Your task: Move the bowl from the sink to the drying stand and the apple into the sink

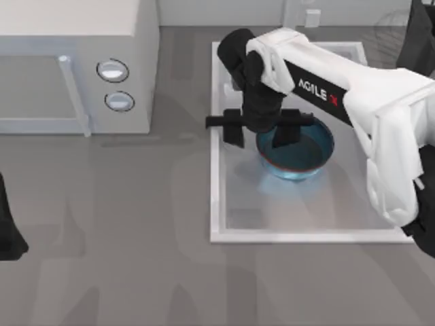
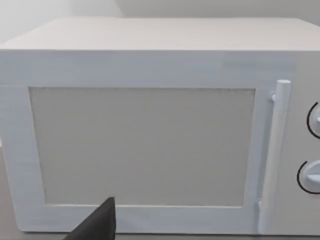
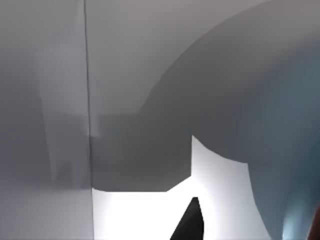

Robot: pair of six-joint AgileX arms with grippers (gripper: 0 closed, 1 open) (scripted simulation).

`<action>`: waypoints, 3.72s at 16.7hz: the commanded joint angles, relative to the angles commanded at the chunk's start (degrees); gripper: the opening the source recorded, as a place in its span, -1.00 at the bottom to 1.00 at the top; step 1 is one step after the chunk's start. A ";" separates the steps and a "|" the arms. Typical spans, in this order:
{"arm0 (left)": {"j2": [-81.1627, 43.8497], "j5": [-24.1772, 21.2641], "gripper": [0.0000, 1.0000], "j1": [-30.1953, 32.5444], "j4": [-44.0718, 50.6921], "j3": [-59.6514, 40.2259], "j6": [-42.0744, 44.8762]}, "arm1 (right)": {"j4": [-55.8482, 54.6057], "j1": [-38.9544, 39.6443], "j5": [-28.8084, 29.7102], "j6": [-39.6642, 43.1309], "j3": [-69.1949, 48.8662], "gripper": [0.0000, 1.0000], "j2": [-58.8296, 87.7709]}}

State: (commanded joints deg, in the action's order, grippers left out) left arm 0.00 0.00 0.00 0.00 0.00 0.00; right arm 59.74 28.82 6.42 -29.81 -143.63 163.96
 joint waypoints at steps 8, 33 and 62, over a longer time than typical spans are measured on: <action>0.00 0.00 1.00 0.00 0.00 0.00 0.00 | 0.00 0.00 0.00 0.00 0.00 -1.00 0.00; 0.00 0.00 1.00 0.00 0.00 0.00 0.00 | 27.79 25.14 3.04 -24.70 32.95 -1.00 -58.39; 0.00 0.00 1.00 0.00 0.00 0.00 0.00 | -51.03 -44.51 -25.56 22.45 63.81 -1.00 -85.34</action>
State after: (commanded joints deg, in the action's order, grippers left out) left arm 0.00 0.00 0.00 0.00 0.00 0.00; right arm 8.71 -15.69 -19.14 -7.36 -79.81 78.63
